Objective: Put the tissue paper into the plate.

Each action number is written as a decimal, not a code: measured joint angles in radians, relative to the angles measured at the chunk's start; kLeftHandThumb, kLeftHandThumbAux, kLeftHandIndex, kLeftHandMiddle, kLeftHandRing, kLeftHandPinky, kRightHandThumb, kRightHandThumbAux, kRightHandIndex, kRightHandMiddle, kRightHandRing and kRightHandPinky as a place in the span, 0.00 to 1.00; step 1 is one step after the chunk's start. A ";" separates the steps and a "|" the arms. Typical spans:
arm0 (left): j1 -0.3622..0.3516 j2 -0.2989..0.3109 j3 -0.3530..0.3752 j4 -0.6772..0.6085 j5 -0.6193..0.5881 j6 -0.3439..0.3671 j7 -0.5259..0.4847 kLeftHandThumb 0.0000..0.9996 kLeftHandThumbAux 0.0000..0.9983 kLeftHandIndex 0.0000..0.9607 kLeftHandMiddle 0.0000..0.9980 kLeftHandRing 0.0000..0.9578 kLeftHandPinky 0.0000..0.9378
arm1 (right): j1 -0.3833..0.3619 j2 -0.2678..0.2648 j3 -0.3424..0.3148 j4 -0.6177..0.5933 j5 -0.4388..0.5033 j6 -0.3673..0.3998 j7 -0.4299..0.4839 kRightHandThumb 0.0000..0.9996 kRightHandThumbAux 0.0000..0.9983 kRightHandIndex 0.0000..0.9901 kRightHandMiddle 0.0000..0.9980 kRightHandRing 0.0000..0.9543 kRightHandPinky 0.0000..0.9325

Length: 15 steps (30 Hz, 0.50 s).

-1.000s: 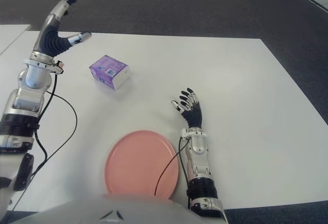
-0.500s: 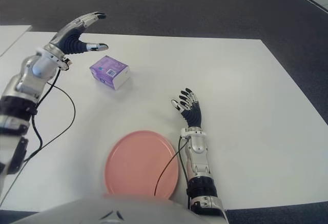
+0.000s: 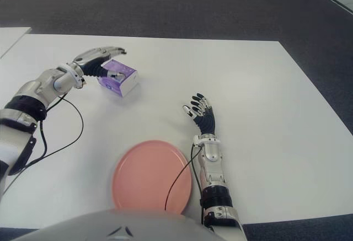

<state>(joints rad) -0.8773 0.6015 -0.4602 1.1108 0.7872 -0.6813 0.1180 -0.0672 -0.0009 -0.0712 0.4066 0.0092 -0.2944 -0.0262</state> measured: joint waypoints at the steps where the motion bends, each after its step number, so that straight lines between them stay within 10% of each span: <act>1: -0.011 0.000 -0.021 0.019 0.021 0.003 0.018 0.34 0.16 0.00 0.00 0.00 0.00 | -0.003 0.000 -0.001 0.003 0.000 0.000 0.000 0.36 0.69 0.18 0.25 0.27 0.29; 15: -0.091 -0.017 -0.219 0.149 0.187 0.083 0.241 0.43 0.14 0.00 0.00 0.00 0.00 | -0.028 -0.001 -0.002 0.042 -0.001 -0.023 0.001 0.38 0.68 0.21 0.27 0.29 0.31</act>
<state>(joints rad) -0.9681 0.5849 -0.6794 1.2594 0.9746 -0.5983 0.3594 -0.0948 -0.0015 -0.0732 0.4488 0.0087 -0.3173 -0.0253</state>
